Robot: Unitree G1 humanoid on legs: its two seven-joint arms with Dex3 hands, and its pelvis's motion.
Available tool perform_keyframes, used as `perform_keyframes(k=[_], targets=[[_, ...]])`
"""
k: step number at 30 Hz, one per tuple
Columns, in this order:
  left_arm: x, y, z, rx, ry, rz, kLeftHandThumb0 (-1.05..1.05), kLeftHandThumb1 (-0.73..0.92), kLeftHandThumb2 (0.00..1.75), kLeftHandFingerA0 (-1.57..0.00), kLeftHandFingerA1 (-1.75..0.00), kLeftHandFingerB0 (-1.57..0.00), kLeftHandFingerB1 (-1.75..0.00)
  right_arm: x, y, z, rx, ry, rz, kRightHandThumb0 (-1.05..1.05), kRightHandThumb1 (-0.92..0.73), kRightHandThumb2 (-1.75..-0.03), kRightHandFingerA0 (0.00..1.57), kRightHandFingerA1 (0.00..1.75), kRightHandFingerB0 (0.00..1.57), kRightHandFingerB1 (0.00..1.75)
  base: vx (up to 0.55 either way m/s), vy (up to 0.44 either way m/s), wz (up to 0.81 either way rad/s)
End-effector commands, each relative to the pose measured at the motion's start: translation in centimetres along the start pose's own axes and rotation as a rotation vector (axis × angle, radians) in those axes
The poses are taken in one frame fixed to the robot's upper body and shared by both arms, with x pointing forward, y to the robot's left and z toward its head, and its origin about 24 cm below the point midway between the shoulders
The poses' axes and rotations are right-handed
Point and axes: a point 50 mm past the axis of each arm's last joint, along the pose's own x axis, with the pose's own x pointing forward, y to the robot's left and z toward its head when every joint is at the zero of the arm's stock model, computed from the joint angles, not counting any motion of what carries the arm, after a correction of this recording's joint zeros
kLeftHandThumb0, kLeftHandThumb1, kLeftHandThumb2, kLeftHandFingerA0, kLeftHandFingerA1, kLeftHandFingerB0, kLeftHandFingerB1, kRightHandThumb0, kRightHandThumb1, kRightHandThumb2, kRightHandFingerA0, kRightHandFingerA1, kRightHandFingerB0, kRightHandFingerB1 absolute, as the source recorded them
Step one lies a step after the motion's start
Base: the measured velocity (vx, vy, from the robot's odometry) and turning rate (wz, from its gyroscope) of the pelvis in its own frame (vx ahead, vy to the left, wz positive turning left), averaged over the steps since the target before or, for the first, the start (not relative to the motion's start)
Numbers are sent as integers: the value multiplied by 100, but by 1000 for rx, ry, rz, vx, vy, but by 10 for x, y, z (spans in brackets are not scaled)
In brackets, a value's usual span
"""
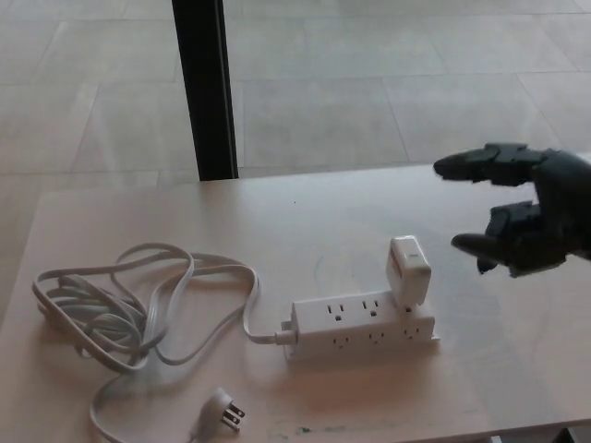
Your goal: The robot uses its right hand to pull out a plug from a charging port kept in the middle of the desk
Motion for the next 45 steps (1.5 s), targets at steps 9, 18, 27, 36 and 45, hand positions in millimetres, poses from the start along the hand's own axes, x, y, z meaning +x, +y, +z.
perform_keyframes(k=[9, 18, 27, 36, 45], targets=[[1, 5, 6, -19, -25, 21, -62, 57, 58, -77, -73, -65, -59, 22, -8, 4, -69, 176, -6, -63, -47, -60, 78, 155, 36, 34, 0, 0, 0], [2, 6, 9, -21, -25, 21, -62, 58, 58, -73, -69, -62, -56, 33, -15, 13, -159, 195, -37, -71, -40, -80, 84, 135, 29, 43, 0, 0, 0], [2, 6, 12, -26, -42, 15, -63, 57, 58, -75, -74, -65, -59, 37, 0, 21, -285, 208, 56, -69, -47, -56, 81, 131, 21, 32, 0, 0, 0], [2, 7, 15, -52, -56, 10, -63, 59, 58, -75, -78, -69, -66, 40, 15, 25, -490, 332, 267, -72, -34, -78, 63, 81, 3, 12, 0, 0, 0], [2, 6, 15, -29, -54, 20, -62, 58, 58, -78, -78, -67, -61, 36, 7, 18, -559, 396, 303, -79, -37, -77, 94, 136, 10, 8, 0, 0, 0]])
